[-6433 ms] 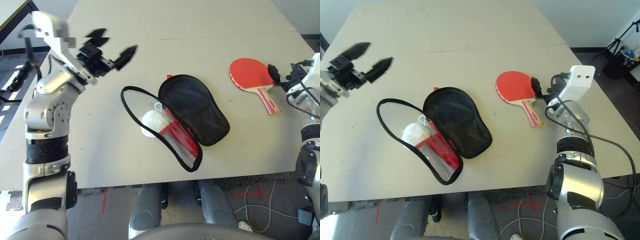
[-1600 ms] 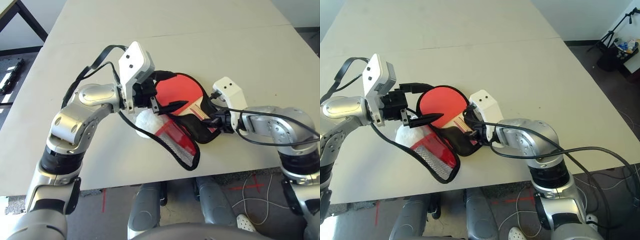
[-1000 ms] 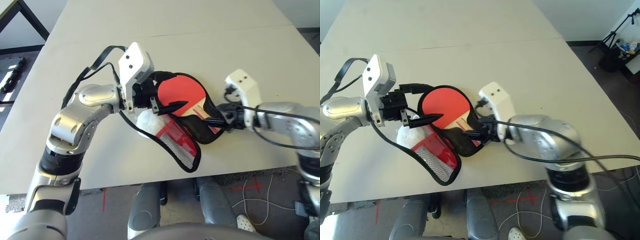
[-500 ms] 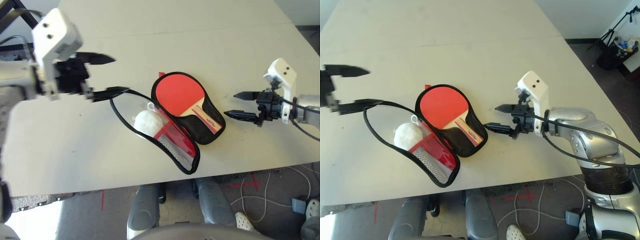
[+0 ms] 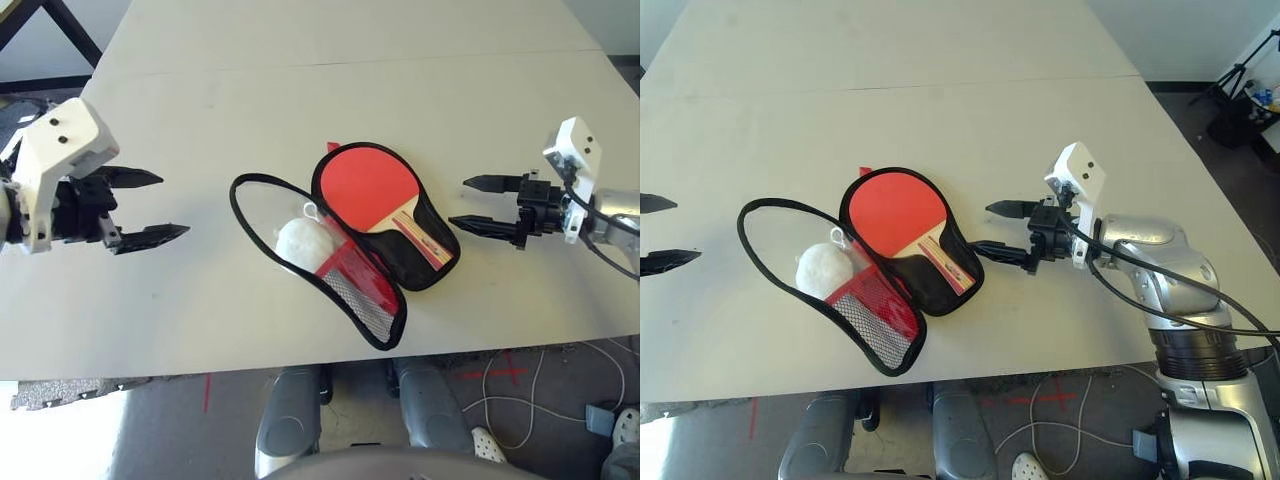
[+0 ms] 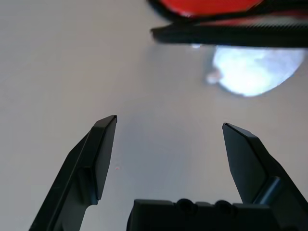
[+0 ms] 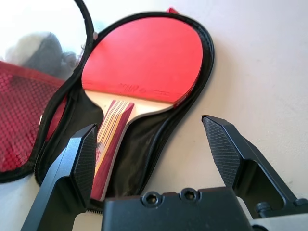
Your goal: Store the ping-pong paddle in its case and zip it.
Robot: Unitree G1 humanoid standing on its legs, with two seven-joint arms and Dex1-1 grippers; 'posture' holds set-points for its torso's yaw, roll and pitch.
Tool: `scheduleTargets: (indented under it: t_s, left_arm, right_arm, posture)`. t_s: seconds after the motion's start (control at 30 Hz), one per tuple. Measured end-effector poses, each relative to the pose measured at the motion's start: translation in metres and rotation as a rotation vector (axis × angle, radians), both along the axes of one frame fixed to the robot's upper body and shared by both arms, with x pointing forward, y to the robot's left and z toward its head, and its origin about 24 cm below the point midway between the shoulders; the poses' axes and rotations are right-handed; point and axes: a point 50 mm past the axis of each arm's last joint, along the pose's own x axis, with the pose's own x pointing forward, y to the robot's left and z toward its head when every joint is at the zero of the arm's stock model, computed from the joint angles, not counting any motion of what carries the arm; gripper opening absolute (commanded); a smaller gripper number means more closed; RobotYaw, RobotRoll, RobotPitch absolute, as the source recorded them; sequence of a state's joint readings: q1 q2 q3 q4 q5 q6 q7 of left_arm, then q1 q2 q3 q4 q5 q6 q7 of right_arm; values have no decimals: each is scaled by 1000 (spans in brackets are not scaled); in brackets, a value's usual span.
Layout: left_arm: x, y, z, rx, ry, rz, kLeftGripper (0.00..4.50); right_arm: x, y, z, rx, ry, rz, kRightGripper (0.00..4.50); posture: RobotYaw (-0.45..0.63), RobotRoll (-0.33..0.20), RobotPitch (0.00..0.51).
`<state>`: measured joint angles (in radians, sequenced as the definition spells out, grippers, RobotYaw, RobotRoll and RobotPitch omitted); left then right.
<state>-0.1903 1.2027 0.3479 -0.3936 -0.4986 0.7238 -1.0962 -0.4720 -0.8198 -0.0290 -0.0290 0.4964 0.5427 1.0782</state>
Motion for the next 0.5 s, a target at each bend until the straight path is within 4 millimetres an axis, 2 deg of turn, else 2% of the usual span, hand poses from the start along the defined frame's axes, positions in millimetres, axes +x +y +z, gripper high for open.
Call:
scheduleTargets:
  t_s: [0.17, 0.37, 0.5]
  left_arm:
    - [5, -49, -12, -113, 29, -185, 4500]
    - [22, -115, -1, -279, -51, -392, 4500]
    - [29, -147, -6, -349, -56, -483, 4500]
  right_arm:
    - [3, -6, 1, 31, -12, -43, 4451]
    - [6, -12, -1, 80, 3, -108, 4451]
    - [10, -20, -4, 100, 35, -185, 4451]
  posture:
    - [95, 0, 249]
    - [80, 0, 258]
    - [62, 0, 262]
